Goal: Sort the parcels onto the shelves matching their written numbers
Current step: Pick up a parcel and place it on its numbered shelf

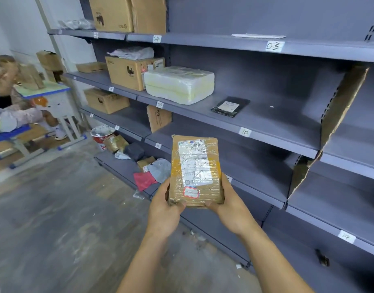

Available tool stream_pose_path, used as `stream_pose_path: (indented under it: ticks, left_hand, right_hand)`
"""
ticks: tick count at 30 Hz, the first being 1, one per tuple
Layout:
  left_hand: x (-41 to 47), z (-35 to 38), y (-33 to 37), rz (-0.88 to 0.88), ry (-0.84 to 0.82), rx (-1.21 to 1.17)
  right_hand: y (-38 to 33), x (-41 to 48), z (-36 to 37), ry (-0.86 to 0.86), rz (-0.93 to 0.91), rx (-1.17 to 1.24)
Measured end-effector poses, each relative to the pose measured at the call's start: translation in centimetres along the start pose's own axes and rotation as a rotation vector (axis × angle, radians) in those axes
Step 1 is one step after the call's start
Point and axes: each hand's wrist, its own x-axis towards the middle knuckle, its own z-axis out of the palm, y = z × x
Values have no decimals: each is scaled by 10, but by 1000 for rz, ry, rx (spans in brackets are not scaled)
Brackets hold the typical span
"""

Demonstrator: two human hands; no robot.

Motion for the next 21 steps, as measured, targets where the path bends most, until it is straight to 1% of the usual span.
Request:
stream_pose_path:
  ticks: [11,15,18,21]
  left_hand:
    - [118,-16,-11,-5,113,14]
    - [170,-26,-3,-25,166,-9]
    - [199,-36,1,-35,206,-14]
    - [225,-49,-5,-80,255,-35]
  right_hand:
    - [2,142,32,-115,-54,28]
    - [-12,207,41,-177,-66,14]
    - [-23,244,50,-216,-81,4]
    - [-31,276,65,-258,-94,-34]
